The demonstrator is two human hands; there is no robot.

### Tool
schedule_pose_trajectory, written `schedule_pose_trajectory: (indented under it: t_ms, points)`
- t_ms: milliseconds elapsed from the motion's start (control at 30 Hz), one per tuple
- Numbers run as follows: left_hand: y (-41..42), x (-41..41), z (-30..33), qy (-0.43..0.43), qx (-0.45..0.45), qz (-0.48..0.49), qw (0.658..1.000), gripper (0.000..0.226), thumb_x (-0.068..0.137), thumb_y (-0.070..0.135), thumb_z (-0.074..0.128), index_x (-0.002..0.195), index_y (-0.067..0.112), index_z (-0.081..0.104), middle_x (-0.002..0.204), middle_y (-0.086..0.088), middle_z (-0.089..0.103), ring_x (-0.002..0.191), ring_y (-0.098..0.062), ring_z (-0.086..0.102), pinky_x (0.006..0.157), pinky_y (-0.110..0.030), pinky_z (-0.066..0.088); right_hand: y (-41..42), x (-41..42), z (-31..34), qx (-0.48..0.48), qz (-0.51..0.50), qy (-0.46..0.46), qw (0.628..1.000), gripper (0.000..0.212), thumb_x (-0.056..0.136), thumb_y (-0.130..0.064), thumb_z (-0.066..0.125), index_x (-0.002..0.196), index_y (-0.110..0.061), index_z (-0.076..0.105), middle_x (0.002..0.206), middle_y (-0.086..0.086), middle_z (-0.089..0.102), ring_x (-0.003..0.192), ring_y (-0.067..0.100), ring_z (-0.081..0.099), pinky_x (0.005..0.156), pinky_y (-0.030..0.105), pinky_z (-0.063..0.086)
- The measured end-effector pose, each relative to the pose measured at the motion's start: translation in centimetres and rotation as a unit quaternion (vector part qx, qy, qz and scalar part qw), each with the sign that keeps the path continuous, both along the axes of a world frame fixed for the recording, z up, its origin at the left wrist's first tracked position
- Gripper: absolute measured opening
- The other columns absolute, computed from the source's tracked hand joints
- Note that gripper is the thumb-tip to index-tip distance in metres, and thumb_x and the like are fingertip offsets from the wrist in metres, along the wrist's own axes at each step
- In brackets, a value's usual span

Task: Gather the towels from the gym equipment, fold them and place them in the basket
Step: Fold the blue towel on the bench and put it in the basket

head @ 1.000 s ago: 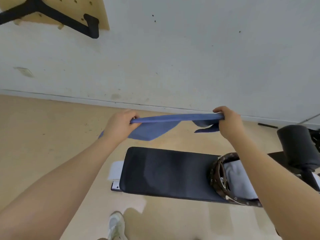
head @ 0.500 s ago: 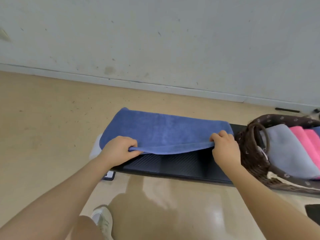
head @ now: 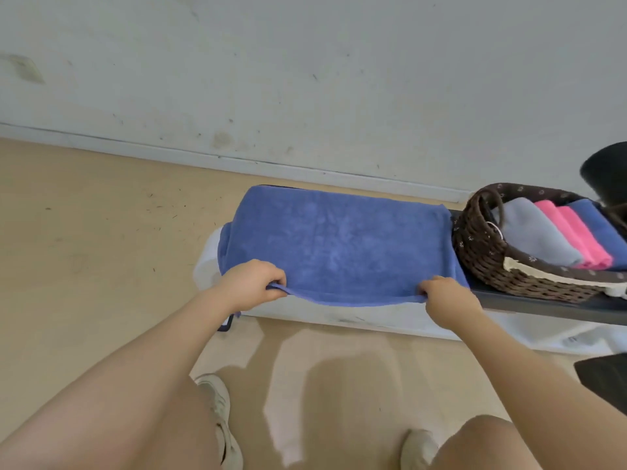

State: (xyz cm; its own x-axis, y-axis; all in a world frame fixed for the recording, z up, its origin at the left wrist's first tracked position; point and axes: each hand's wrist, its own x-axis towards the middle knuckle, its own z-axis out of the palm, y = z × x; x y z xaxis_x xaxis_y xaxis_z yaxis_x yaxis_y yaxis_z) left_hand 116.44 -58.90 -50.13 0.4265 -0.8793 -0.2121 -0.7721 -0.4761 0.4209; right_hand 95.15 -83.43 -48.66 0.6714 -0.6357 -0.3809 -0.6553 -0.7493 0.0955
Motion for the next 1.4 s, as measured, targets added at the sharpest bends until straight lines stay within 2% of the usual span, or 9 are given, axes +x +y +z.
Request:
schedule_pose_trajectory:
  t_ms: [200,467,633,800,933,1133,1233,1333,1400]
  points:
    - [0.0,1.0,-1.4,0.084,-0.043,0.101,0.990,0.043,0.090,0.043,0.046,0.065,0.008,0.051,0.068,-0.001,0.047,0.066,-0.016,0.045,0.069,-0.035,0.041,1.6,2.8,-0.3,0.057,-0.041,-0.019,0.997,0.027,0.087,-0.009,0.036,0.061,-0.016,0.039,0.066,-0.001,0.043,0.068,0.022,0.043,0.052,0.027,0.032]
    - [-1.1,9.3,-4.7,0.096,-0.232,0.377,0.892,0.029,0.095,0.011,0.036,0.117,0.011,0.056,0.115,-0.003,0.057,0.098,-0.021,0.055,0.083,-0.028,0.041,5.7,19.6,-0.8,0.131,0.172,-0.270,0.938,0.029,0.098,-0.015,0.035,0.113,-0.011,0.059,0.120,0.003,0.052,0.106,0.025,0.051,0.085,0.040,0.048]
    - [-0.8,13.1,-8.5,0.221,-0.141,0.458,0.850,0.027,0.097,0.021,0.039,0.076,0.009,0.049,0.073,-0.001,0.047,0.081,-0.023,0.045,0.066,-0.033,0.036,8.5,30.0,-2.9,0.054,0.288,-0.246,0.924,0.032,0.100,-0.019,0.032,0.121,-0.017,0.056,0.129,0.000,0.053,0.116,0.027,0.043,0.090,0.035,0.038]
    - [-0.6,15.4,-10.9,0.174,-0.020,0.474,0.863,0.039,0.085,0.041,0.056,0.066,0.010,0.044,0.080,-0.012,0.045,0.073,-0.038,0.053,0.056,-0.032,0.035,9.4,35.8,-4.2,-0.011,0.226,-0.159,0.961,0.030,0.096,-0.021,0.043,0.123,-0.008,0.047,0.131,0.010,0.046,0.123,0.030,0.038,0.099,0.036,0.031]
    - [-0.8,16.0,-10.9,0.208,-0.026,0.458,0.864,0.041,0.089,0.029,0.051,0.057,0.014,0.032,0.056,0.000,0.037,0.053,-0.018,0.035,0.049,-0.027,0.025,9.5,37.6,-3.5,-0.045,0.218,-0.132,0.966,0.018,0.092,-0.016,0.049,0.106,-0.009,0.058,0.122,0.011,0.049,0.114,0.029,0.041,0.089,0.031,0.031]
    - [1.3,18.4,-8.1,0.215,-0.275,0.519,0.780,0.015,0.096,0.023,0.041,0.092,0.012,0.050,0.087,-0.001,0.055,0.085,-0.021,0.051,0.073,-0.030,0.040,11.1,38.4,-2.6,-0.052,0.251,-0.098,0.962,0.023,0.086,0.010,0.043,0.099,-0.005,0.055,0.118,0.014,0.049,0.091,0.030,0.052,0.069,0.029,0.037]
    - [2.7,19.2,-7.3,0.156,-0.310,0.537,0.769,0.014,0.096,0.022,0.040,0.093,0.010,0.047,0.076,0.004,0.049,0.079,-0.021,0.047,0.061,-0.027,0.037,11.1,38.7,-3.5,0.002,0.201,-0.207,0.958,0.024,0.087,0.009,0.040,0.106,-0.002,0.051,0.120,0.014,0.045,0.085,0.029,0.051,0.065,0.031,0.036]
    - [3.5,19.2,-7.2,0.106,-0.206,0.556,0.799,0.033,0.096,0.022,0.042,0.128,0.012,0.039,0.112,-0.008,0.055,0.105,-0.030,0.048,0.078,-0.033,0.040,11.6,37.6,-4.2,0.150,0.210,-0.289,0.922,0.026,0.094,-0.002,0.035,0.117,-0.007,0.047,0.141,0.005,0.035,0.111,0.027,0.051,0.072,0.023,0.039]
    - [3.0,18.4,-7.0,0.077,-0.084,0.546,0.830,0.062,0.094,0.029,0.045,0.146,0.014,0.014,0.147,-0.014,0.027,0.134,-0.033,0.026,0.105,-0.042,0.026,11.5,35.6,-4.3,0.144,0.246,-0.296,0.911,0.036,0.096,-0.008,0.036,0.130,-0.015,0.042,0.155,0.004,0.019,0.126,0.027,0.043,0.095,0.030,0.039]
